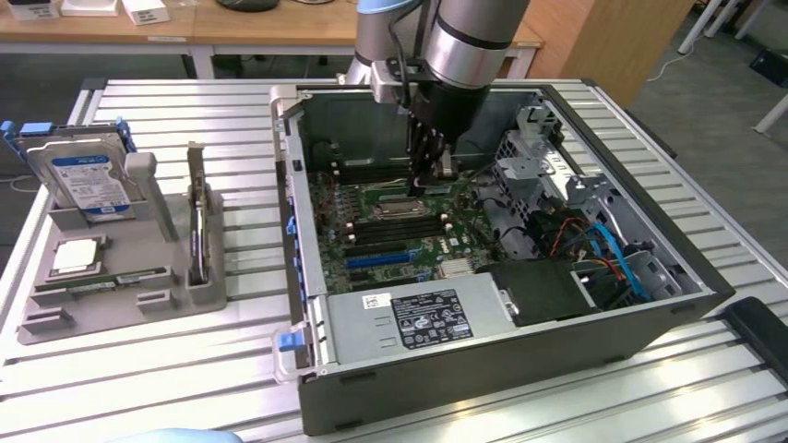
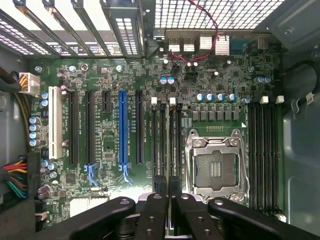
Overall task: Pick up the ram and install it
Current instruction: 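Insert the ram into the slot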
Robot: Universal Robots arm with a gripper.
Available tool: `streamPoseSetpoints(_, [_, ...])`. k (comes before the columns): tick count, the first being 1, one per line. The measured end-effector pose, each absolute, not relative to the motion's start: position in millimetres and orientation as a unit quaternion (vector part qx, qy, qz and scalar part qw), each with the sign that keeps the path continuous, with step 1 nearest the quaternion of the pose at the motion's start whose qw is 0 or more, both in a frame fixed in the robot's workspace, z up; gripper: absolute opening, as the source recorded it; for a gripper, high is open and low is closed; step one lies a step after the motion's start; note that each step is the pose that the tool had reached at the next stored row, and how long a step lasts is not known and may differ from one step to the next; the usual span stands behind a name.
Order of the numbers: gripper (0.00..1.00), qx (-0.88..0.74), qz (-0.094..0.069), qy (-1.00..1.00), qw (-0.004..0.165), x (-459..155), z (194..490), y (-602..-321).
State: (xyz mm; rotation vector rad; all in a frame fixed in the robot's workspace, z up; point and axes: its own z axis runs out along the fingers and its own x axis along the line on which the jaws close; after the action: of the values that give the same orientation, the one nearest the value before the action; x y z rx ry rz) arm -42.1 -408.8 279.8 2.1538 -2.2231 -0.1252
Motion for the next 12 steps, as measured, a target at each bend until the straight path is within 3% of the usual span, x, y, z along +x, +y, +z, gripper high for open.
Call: streamPoseSetpoints(12, [0.13, 0.692, -0.041, -0.721, 0.022, -43.6, 272.4, -408.8])
